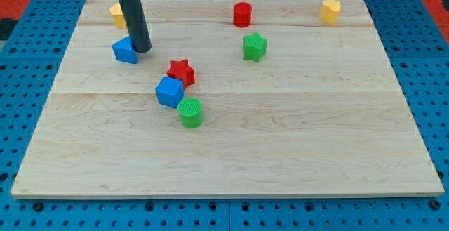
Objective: Slide blue triangle to the center left
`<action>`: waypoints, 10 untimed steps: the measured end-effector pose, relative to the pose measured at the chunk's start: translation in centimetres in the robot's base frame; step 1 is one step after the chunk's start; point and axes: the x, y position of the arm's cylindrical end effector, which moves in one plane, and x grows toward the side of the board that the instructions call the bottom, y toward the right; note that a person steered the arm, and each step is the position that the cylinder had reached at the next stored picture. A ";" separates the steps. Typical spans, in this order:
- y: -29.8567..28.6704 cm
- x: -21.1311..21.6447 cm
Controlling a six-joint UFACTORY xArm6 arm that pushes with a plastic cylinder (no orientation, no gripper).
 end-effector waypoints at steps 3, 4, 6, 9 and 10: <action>-0.3 -2.9; -1.3 -1.8; -4.0 0.5; -6.3 4.6; -6.3 4.7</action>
